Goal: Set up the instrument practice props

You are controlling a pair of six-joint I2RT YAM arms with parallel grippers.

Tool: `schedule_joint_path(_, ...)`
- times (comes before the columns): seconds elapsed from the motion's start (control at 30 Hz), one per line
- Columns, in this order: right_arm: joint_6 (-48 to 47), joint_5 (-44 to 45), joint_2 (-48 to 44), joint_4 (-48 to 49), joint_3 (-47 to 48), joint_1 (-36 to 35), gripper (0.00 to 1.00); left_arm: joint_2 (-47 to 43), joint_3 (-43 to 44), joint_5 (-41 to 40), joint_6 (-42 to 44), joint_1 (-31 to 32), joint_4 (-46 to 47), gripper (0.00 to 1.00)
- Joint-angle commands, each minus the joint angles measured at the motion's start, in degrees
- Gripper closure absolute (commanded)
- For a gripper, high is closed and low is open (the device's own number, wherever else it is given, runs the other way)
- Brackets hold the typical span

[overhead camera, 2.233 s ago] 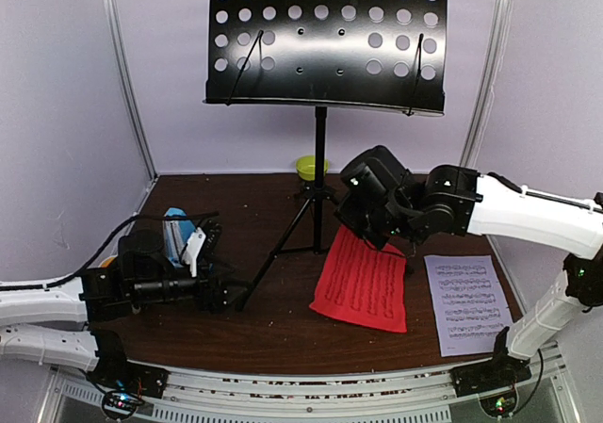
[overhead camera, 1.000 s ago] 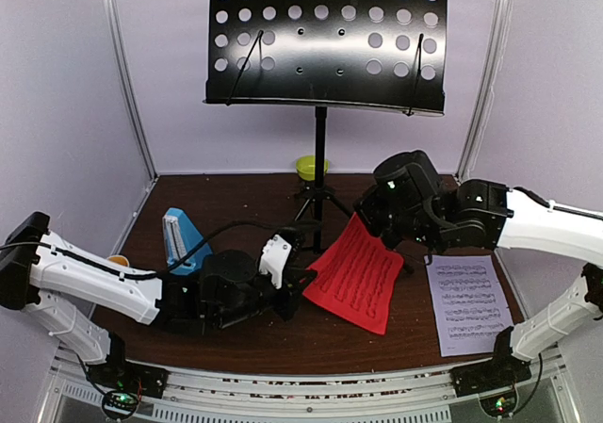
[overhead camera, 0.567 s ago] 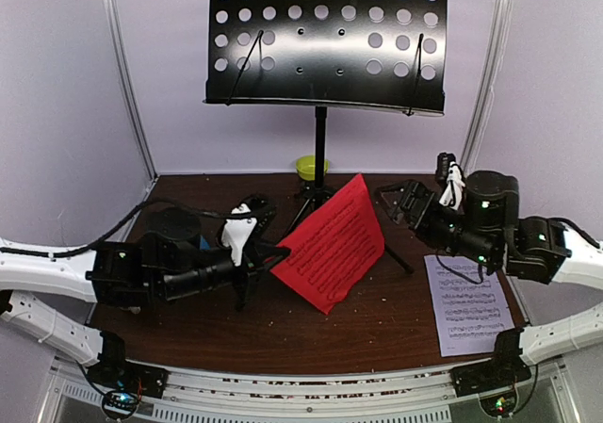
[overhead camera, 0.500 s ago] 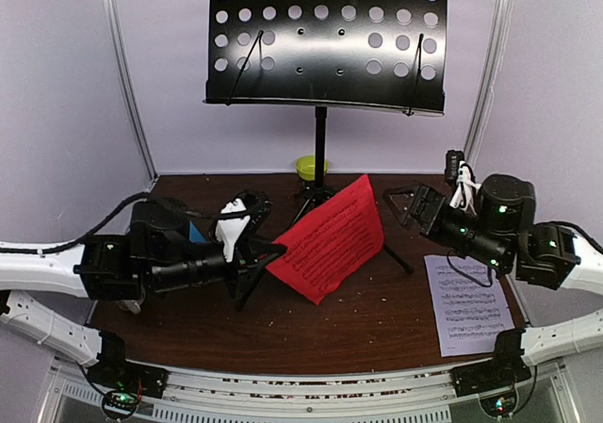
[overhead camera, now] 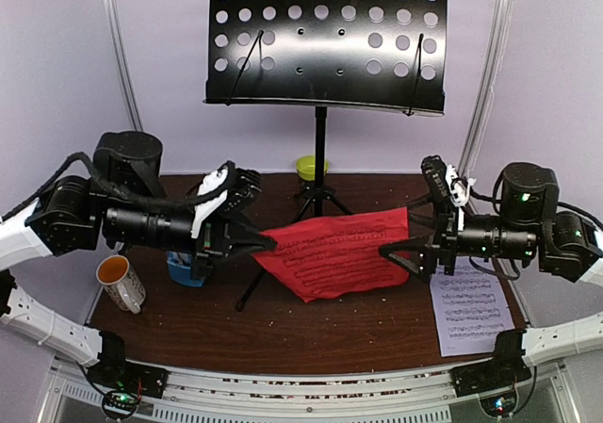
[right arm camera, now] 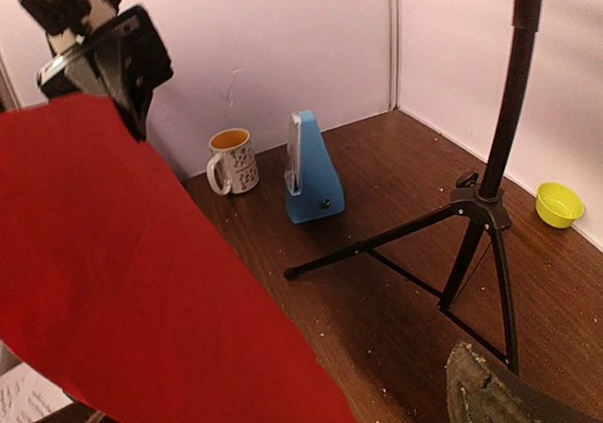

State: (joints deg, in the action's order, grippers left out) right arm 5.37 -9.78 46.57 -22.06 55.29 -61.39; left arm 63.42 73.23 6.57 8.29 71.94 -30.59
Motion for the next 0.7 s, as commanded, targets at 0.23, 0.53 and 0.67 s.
schedule_joint_path(0.23, -11.0, -2.7, 5.2, -11.3, 12.8, -3.7, 0.58, 4.2, 12.6, 4.6, 2.2, -2.7, -8.4, 1.0)
schedule_joint_path(0.53, -5.6, 2.7, 7.9, -12.0, 21.7, -6.4, 1.0, 3.1, 15.6, -6.9, -2.8, -5.5, -5.5, 0.94)
schedule_joint_path(0.67, -3.0, 4.1, 9.6, -10.9, 26.9, -6.3, 1.0, 1.2, 16.1, -16.5, -5.3, -6.2, -0.4, 0.55)
